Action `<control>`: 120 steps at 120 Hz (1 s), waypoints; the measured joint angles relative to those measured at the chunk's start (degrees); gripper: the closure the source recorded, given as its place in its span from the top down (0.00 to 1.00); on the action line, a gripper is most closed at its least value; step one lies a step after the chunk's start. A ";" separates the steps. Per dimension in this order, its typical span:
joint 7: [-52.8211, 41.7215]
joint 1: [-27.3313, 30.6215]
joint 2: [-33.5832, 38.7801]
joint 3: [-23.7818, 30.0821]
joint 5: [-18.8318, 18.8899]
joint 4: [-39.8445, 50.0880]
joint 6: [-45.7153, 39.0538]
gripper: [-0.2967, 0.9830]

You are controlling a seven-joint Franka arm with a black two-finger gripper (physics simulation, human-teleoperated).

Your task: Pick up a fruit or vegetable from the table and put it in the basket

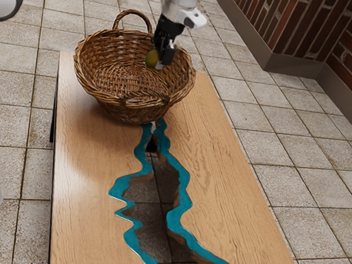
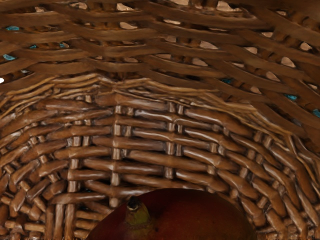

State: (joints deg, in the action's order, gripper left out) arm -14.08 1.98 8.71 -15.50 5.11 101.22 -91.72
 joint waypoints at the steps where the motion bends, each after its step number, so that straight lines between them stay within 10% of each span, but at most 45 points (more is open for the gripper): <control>1: 0.02 0.02 0.09 -0.06 -0.05 0.60 -0.13 0.44; 37: 0.98 -0.16 0.75 -0.10 -2.00 4.20 -2.06 0.69; 76: 1.68 -0.05 1.18 0.76 -2.37 2.85 -2.24 0.76; 104: 1.99 -1.14 -0.09 22.74 0.62 -15.81 1.01 0.76; 120: 1.60 -1.42 -3.50 26.14 2.30 -16.98 1.45 0.76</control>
State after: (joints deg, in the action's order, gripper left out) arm -12.48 0.57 5.21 10.64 7.40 84.24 -90.27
